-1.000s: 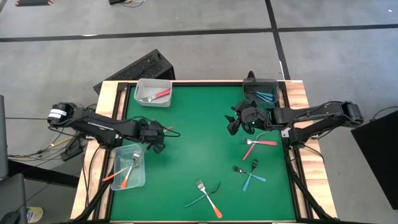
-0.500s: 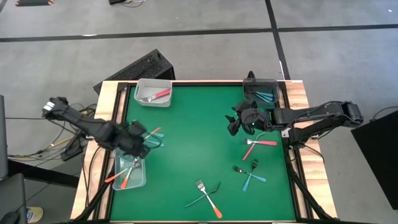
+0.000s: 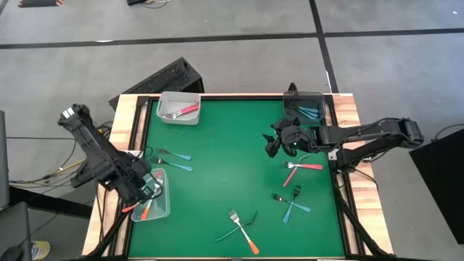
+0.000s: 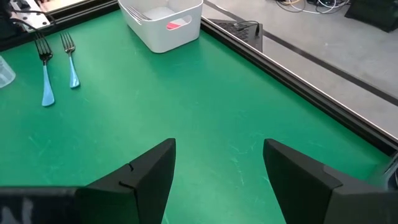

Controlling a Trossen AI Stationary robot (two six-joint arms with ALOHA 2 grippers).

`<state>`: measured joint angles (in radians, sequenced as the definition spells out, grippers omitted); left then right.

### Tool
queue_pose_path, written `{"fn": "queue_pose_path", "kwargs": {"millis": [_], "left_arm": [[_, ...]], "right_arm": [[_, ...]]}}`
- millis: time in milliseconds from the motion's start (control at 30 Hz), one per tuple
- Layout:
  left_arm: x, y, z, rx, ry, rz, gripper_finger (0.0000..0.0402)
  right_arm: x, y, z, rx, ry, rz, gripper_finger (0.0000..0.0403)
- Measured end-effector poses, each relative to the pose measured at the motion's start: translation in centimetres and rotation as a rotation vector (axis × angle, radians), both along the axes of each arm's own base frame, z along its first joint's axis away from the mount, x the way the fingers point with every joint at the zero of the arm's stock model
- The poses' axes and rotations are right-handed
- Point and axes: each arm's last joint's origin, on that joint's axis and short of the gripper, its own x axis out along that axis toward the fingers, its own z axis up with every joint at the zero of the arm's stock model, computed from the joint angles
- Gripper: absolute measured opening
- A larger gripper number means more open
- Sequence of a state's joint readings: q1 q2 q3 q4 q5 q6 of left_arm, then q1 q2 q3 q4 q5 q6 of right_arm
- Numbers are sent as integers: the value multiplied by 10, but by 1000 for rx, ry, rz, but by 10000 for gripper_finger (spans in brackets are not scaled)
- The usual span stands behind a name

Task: Sort silverware by color (type)
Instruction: Put the orange fork into the transparent bin

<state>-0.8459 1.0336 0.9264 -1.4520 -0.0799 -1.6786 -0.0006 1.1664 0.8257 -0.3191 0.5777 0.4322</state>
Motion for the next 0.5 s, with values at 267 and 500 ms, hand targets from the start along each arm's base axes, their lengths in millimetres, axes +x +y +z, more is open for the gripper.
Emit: {"fn": "queue_pose_path", "kwargs": {"millis": [267, 500], "left_arm": [[-7, -13, 1, -94, 21, 102, 0], [3, -22, -16, -118, -118, 65, 6]], "right_arm": [[0, 0, 0, 7, -5, -5, 270], [0, 1, 0, 9, -12, -3, 270]]}}
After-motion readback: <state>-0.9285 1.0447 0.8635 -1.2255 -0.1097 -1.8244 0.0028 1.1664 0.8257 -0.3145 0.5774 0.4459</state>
